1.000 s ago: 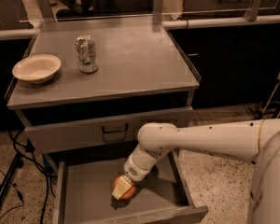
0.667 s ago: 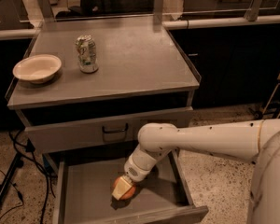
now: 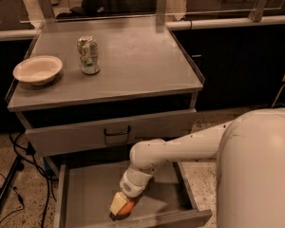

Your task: Place orange into middle drawer

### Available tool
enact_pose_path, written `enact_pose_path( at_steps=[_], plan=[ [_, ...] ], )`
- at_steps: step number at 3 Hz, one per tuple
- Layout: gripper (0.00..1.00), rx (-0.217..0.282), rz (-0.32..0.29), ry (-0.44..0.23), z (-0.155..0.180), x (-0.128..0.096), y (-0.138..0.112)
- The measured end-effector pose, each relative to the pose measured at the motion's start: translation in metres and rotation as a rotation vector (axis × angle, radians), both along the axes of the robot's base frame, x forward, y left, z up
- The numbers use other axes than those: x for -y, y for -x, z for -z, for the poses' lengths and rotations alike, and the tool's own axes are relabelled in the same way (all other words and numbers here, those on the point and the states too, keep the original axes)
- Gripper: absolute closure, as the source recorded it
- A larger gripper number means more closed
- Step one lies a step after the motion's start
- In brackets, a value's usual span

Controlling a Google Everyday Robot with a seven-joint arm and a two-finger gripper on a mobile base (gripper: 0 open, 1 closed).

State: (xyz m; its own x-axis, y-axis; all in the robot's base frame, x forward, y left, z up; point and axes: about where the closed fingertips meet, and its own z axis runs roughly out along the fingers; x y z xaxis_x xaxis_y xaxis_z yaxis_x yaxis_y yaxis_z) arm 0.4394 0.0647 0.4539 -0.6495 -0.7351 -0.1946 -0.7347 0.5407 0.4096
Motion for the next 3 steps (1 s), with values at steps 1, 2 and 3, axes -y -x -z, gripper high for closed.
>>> enact_pose_path(
  at_steps=[1, 2, 3],
  plan=[
    [1.0, -0.023, 0.035, 0.025, 0.026, -0.003, 0.008],
    [1.0, -0.023, 0.041, 0.025, 0.026, -0.004, 0.008],
    [1.0, -0.044, 0.119, 0.05, 0.034, -0.005, -0.021]
  ],
)
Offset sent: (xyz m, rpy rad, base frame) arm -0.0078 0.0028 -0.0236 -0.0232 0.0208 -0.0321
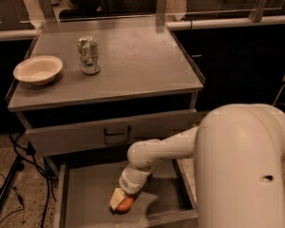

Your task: Place orange into middle drawer

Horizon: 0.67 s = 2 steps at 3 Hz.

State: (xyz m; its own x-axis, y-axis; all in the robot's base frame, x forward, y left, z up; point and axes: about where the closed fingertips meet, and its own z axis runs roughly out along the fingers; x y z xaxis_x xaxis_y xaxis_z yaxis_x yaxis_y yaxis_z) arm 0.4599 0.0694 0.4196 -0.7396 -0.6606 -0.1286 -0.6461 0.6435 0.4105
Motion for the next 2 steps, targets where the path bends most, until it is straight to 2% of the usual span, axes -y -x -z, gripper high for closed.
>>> enact_pose_path(
  at_steps=[1, 2],
  plan=[
    [1.0, -0.022, 0.049, 0.019, 0.013, -0.003, -0.018],
    [1.0, -0.069, 0.084, 0.029, 0.03, -0.006, -0.011]
  ],
)
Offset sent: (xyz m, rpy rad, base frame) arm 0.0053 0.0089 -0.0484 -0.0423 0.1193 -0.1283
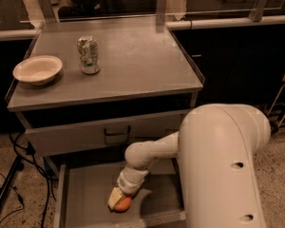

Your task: Place orange into middle drawer

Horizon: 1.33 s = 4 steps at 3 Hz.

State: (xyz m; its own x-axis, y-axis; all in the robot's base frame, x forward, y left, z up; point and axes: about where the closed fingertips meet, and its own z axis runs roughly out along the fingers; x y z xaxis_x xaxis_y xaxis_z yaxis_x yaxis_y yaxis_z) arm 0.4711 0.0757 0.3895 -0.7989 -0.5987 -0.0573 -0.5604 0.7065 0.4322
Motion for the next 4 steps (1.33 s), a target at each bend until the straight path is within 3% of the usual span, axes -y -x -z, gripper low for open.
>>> enact_pose_path(
  at_steps=[2, 3, 4],
  plan=[
    [1.0, -0.058, 0.062, -0.01, 0.0185, 0.0061, 0.0206],
    [0.81, -0.058, 0.062, -0.01, 0.0185, 0.0061, 0.0206],
    [0.5, -0.058, 0.062, -0.01, 0.0186, 0.0061, 0.0206]
  ],
)
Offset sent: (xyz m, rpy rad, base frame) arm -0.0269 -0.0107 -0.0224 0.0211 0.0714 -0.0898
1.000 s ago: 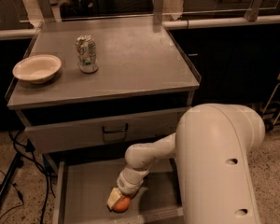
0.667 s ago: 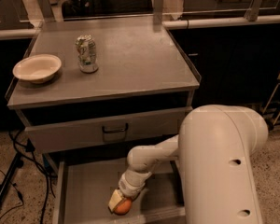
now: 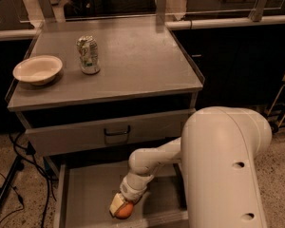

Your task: Place orange into middle drawer

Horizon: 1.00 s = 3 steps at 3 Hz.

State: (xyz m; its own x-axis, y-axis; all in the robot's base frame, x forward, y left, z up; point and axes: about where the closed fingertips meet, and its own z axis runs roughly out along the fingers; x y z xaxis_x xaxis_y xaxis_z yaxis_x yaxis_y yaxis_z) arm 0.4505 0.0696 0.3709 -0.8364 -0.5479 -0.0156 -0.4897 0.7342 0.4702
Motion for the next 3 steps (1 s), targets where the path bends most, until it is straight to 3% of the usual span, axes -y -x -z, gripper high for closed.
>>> enact_pose_path(
  at_steps=[2, 3],
  plan=[
    [0.03, 0.0, 0.0, 0.0, 0.0, 0.0, 0.0],
    [0.0, 0.0, 0.0, 0.0, 0.0, 0.0, 0.0001]
  ],
)
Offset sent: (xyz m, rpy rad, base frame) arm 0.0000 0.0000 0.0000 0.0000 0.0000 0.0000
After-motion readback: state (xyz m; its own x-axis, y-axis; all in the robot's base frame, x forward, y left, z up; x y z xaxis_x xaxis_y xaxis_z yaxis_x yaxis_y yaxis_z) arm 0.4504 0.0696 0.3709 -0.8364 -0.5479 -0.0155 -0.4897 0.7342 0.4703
